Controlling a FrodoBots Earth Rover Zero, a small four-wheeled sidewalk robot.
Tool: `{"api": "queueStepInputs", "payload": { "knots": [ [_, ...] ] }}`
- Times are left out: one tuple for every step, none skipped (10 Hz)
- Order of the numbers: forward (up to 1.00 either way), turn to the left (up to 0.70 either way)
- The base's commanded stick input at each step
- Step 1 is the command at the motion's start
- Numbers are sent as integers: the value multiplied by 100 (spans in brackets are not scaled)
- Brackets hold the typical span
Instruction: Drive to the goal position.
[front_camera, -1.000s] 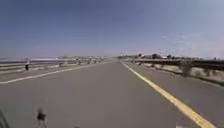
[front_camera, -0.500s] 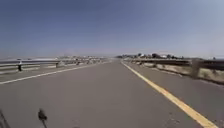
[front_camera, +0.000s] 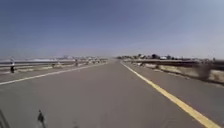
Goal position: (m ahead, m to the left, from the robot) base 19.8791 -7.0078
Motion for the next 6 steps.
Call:
{"api": "queueStepInputs", "payload": {
  "knots": [
    [100, 0],
    [100, 0],
    [100, 0],
    [100, 0],
    [100, 0],
    [100, 0]
  ]
}}
